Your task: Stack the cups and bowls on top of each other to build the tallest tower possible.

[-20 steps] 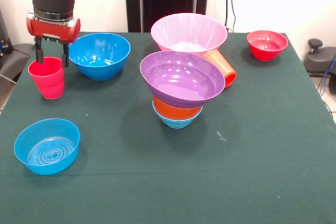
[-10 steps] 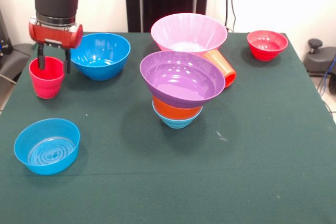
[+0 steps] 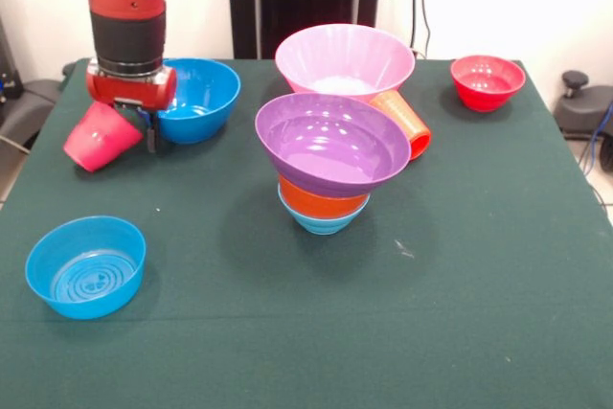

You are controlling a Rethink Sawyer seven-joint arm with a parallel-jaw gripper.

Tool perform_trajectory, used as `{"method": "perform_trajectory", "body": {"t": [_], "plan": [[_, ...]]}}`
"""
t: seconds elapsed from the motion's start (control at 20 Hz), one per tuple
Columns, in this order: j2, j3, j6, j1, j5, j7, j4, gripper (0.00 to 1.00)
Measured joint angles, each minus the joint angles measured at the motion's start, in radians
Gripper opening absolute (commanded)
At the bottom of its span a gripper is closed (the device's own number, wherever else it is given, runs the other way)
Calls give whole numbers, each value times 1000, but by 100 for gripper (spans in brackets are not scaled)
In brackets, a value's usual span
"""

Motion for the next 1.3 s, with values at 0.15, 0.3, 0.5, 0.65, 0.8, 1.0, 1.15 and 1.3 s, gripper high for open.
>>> {"method": "perform_trajectory", "body": {"t": [0.15, 0.3, 0.5, 0.65, 0.8, 1.0, 1.15, 1.3], "plan": [[13, 9, 0, -13, 0, 0, 0, 100], [12, 11, 0, -15, 0, 0, 0, 100], [12, 12, 0, -15, 1, 0, 0, 100], [12, 12, -4, -15, 2, 1, 0, 100], [12, 12, -28, -13, 2, 9, 1, 100], [12, 13, -88, -13, 2, 23, 1, 100], [12, 13, -139, -14, 2, 32, 1, 100], [11, 13, -180, -18, 1, 37, 1, 100]]}}
